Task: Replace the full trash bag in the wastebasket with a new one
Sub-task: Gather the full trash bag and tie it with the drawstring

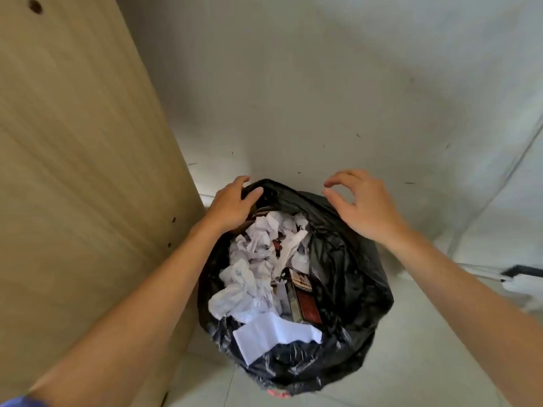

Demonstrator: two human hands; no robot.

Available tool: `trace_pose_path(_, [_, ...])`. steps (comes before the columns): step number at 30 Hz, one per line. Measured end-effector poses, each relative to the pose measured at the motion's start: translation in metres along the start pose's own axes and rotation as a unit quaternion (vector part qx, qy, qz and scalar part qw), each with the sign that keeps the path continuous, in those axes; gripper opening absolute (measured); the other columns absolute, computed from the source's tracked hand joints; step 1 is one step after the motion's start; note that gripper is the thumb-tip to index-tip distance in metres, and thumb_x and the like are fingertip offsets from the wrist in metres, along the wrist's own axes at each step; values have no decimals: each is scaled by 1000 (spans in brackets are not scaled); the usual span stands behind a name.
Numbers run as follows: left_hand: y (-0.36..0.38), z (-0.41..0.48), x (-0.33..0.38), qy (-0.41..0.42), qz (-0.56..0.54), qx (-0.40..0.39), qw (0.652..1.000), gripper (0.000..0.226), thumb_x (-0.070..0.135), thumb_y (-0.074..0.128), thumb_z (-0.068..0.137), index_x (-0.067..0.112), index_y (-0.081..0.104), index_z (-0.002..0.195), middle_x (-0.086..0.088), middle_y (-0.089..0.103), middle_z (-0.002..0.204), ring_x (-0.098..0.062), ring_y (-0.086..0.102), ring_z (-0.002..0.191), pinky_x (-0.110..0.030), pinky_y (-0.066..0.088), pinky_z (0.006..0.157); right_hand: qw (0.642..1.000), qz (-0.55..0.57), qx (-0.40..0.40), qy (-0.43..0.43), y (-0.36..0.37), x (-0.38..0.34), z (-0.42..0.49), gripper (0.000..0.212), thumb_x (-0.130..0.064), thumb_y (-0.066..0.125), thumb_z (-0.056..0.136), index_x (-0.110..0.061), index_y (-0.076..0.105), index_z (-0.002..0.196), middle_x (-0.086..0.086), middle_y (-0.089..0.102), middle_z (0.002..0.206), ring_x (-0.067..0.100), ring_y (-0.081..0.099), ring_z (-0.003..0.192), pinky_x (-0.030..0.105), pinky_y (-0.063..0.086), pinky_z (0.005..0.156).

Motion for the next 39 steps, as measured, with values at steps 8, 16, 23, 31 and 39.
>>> trace_pose_path(8, [-30,6,30,105,-40,133,985,17,27,84,83,30,69,76,10,70,78,1,63,73,-15,47,67,993,59,-62,81,45,32,19,35,-45,61,98,-27,69,126,3,69,126,23,65,110,31,46,90])
trace_pose_path(16, [-14,-6,50,133,-113,2,985,25,50,85,74,29,74,82,3,72,78,-9,66,75,-28,52,76,994,-23,-63,85,44,42,1,18,-23,66,96,-17,79,106,8,79,104,30,71,101,36,55,85])
trace_pose_path(23, [-13,-11,66,106,12,13,994,46,63,58,93,31,66,125,15,65,119,-8,59,103,-26,44,85,991,115,-11,64,0,7,11,2,-23,77,90,-23,79,90,-8,75,82,-9,62,66,1,39,62])
trace_pose_path(31, [-7,-19,71,137,65,-26,988,31,48,65,97,38,62,67,9,65,66,-12,62,65,-21,40,53,986,-17,-99,134,-7,14,-2,55,-66,37,100,-23,69,91,-2,72,93,24,68,95,32,50,79])
trace_pose_path(39, [-27,-26,64,154,-111,-87,978,50,57,87,65,23,64,93,3,69,101,-18,66,95,-34,51,84,964,209,-75,144,-19,9,-2,34,-54,65,93,-23,76,85,-7,78,81,11,73,77,35,54,80])
Point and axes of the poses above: each hand's wrist, its own z-axis towards the middle knuckle, its own y-axis out of the palm, x = y × z, the point moved 10 cm from there along z, towards the middle knuckle
